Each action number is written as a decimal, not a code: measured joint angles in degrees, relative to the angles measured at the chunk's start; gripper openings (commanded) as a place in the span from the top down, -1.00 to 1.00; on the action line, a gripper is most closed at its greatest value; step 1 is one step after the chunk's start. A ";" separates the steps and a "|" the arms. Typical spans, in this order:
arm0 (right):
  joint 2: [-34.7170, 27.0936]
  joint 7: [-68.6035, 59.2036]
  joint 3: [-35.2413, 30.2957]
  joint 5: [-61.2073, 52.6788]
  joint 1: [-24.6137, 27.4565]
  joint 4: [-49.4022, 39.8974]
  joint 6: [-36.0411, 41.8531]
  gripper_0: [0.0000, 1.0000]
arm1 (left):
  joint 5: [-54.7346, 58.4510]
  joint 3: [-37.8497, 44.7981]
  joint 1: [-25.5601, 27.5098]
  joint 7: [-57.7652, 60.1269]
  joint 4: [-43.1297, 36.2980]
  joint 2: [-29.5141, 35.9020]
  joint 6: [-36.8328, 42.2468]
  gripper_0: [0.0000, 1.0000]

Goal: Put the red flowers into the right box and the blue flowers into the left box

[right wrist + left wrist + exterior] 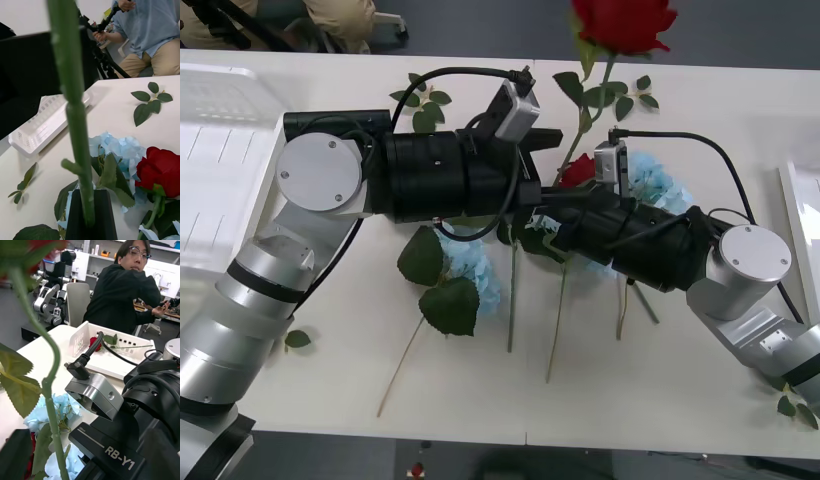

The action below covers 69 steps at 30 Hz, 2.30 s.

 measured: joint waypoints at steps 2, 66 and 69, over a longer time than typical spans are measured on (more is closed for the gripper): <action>0.00 0.00 0.00 -0.01 0.00 0.00 0.00 1.00 | 0.00 0.00 0.00 0.00 0.00 0.00 0.00 -1.00; -18.55 -76.96 -47.38 67.18 -1.40 -0.01 62.62 1.00 | 13.16 5.05 11.62 45.73 -5.20 26.81 12.40 -1.00; -20.16 -76.96 -47.37 68.61 -0.47 2.86 59.84 1.00 | 10.74 6.53 11.65 49.60 -5.20 25.82 11.63 -1.00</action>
